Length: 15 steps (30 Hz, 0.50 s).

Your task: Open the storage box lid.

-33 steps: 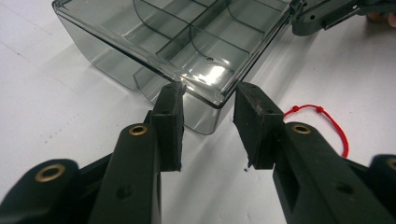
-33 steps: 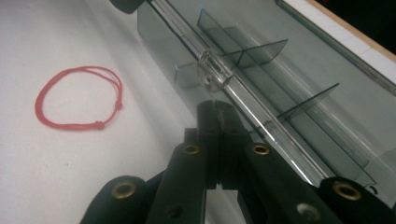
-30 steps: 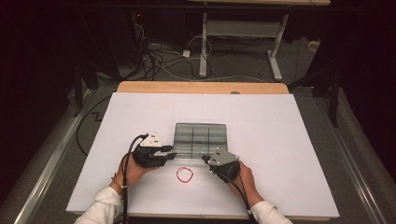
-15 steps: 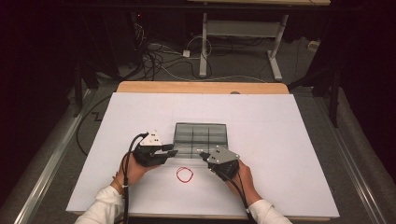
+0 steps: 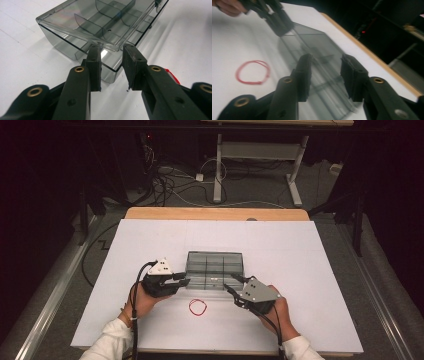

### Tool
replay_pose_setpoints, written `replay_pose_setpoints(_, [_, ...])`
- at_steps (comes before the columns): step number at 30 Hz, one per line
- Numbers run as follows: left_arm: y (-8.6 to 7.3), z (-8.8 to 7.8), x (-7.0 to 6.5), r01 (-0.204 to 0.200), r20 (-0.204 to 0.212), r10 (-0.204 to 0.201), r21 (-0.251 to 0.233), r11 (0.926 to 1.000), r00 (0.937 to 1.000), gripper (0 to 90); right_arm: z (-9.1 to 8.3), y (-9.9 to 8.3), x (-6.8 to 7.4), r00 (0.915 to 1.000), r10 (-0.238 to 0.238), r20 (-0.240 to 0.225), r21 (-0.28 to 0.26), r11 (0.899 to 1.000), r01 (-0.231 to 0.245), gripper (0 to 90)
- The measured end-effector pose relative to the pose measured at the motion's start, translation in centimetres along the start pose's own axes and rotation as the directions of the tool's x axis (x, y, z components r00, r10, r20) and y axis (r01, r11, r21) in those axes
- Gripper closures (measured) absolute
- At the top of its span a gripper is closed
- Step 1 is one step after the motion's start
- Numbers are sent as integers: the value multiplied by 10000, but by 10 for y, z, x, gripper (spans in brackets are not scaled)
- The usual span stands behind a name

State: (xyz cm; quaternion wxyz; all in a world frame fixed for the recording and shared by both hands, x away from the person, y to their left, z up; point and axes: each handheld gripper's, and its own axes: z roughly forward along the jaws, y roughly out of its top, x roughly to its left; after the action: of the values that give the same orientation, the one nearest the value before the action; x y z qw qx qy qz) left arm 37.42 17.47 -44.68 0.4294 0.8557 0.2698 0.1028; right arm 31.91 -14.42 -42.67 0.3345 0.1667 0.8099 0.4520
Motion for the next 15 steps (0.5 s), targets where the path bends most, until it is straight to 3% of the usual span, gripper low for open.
replay_pose_setpoints(4, [3,0,0,-19,-56,19,-121,9999,10000,666,-3,-10,-19,9956,639,688,126,9978,-649,444])
replay_pose_setpoints(9, [3,0,1,-7,-1,7,-315,9995,10000,665,5,-24,-28,9947,754,704,685,9944,-802,395])
replay_pose_setpoints(15, [4,0,1,-39,22,40,-362,9993,10000,665,18,-31,-26,9927,837,873,934,9914,-918,459])
